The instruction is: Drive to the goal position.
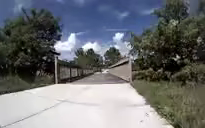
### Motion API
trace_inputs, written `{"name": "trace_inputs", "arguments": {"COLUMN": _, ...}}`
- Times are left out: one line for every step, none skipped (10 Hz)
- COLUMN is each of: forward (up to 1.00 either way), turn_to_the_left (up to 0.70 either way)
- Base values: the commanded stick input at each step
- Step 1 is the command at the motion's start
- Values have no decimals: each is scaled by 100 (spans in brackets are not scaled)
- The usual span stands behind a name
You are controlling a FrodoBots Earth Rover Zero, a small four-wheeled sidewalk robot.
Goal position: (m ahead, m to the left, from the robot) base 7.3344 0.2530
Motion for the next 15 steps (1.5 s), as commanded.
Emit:
{"name": "trace_inputs", "arguments": {"forward": 85, "turn_to_the_left": 0}}
{"name": "trace_inputs", "arguments": {"forward": 85, "turn_to_the_left": 0}}
{"name": "trace_inputs", "arguments": {"forward": 85, "turn_to_the_left": 0}}
{"name": "trace_inputs", "arguments": {"forward": 85, "turn_to_the_left": 0}}
{"name": "trace_inputs", "arguments": {"forward": 85, "turn_to_the_left": 0}}
{"name": "trace_inputs", "arguments": {"forward": 85, "turn_to_the_left": 0}}
{"name": "trace_inputs", "arguments": {"forward": 85, "turn_to_the_left": 0}}
{"name": "trace_inputs", "arguments": {"forward": 85, "turn_to_the_left": 0}}
{"name": "trace_inputs", "arguments": {"forward": 85, "turn_to_the_left": 0}}
{"name": "trace_inputs", "arguments": {"forward": 85, "turn_to_the_left": 0}}
{"name": "trace_inputs", "arguments": {"forward": 85, "turn_to_the_left": 0}}
{"name": "trace_inputs", "arguments": {"forward": 85, "turn_to_the_left": 0}}
{"name": "trace_inputs", "arguments": {"forward": 85, "turn_to_the_left": 0}}
{"name": "trace_inputs", "arguments": {"forward": 85, "turn_to_the_left": 0}}
{"name": "trace_inputs", "arguments": {"forward": 85, "turn_to_the_left": 0}}
